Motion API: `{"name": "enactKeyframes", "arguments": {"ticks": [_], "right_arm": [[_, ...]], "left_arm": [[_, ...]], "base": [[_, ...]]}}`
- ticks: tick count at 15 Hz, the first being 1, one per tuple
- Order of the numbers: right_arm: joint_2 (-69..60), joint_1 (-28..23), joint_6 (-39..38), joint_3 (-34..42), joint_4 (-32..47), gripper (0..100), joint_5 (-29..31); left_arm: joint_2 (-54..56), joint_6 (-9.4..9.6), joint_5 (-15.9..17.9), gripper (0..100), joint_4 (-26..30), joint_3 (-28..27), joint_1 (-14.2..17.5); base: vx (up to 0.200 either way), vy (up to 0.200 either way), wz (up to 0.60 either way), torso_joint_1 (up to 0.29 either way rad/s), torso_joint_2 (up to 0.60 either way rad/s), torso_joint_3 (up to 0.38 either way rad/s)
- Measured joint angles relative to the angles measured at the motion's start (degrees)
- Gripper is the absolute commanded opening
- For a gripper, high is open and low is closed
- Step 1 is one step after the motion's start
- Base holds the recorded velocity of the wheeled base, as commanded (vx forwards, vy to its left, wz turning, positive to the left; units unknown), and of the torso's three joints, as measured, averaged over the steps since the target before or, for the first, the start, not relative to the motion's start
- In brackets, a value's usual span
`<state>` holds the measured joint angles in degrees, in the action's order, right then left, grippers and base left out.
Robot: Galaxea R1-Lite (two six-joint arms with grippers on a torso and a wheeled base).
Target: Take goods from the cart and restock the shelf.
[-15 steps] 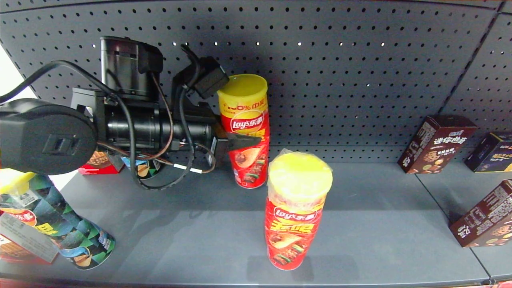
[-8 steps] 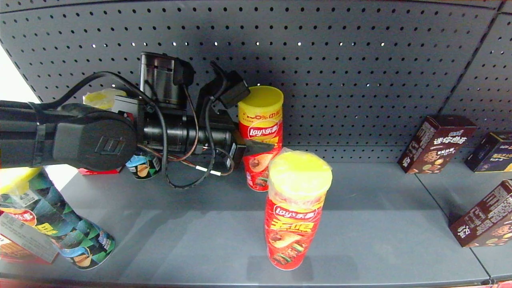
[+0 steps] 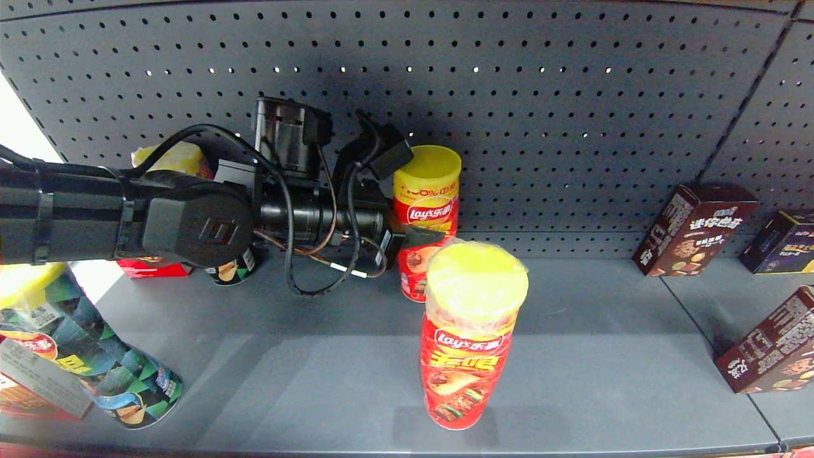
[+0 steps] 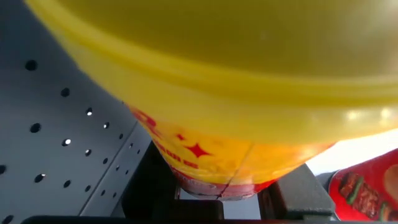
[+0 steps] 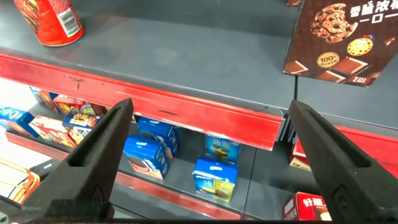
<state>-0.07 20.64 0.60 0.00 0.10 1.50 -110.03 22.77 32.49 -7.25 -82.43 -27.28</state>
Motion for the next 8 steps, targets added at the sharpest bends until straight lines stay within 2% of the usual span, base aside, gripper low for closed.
{"name": "enactKeyframes", "arguments": {"ticks": [8], "right_arm": [[0.0, 0.0, 0.0, 0.0, 0.0, 100, 0.0]], "left_arm": [[-2.5, 0.16, 0.0, 0, -0.3, -1.6, -0.6]], "base": [[0.0, 0.0, 0.0, 0.0, 0.0, 0.0]]}}
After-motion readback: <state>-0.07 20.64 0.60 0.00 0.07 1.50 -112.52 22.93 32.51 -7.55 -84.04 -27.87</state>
